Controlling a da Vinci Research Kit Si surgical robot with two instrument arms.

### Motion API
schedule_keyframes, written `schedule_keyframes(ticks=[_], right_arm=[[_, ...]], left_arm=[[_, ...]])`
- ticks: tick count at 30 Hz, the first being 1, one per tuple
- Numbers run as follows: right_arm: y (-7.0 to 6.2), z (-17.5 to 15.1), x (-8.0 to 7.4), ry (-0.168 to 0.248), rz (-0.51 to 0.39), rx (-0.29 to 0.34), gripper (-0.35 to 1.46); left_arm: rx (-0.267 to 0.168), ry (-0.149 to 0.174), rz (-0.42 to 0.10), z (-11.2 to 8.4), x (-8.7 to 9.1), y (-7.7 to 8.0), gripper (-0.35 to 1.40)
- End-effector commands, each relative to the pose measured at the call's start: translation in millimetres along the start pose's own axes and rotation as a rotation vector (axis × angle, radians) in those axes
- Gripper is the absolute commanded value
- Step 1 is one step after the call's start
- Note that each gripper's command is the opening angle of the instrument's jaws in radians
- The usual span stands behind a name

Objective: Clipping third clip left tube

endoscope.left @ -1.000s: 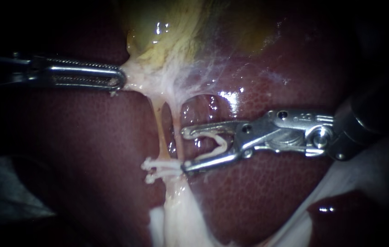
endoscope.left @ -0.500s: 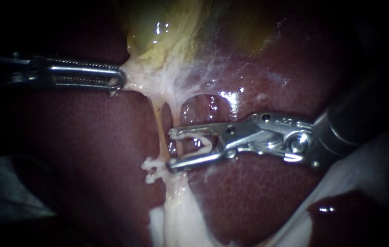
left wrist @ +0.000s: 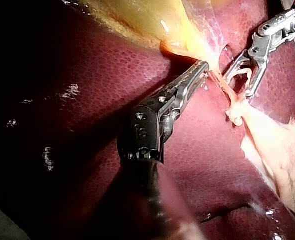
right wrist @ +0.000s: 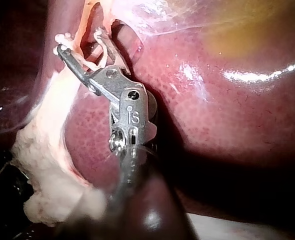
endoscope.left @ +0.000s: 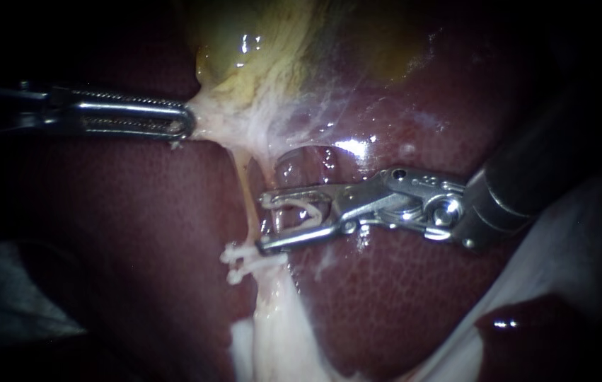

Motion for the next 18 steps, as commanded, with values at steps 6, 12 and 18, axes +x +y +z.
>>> schedule_keyframes(ticks=[6, 12, 18], right_arm=[[0.0, 0.2, 0.1, 0.001, 0.004, 0.01, 0.5], [-0.3, 1.0, 0.4, 0.014, 0.017, 0.051, 0.5], [-0.5, 2.5, 0.6, 0.014, 0.016, 0.061, 0.5]], left_arm=[[0.001, 0.0, 0.0, 0.1, 0.0, 0.0, -0.35], [0.001, 0.0, 0.0, 0.1, 0.0, 0.0, -0.35], [0.001, 0.0, 0.0, 0.1, 0.0, 0.0, -0.35]])
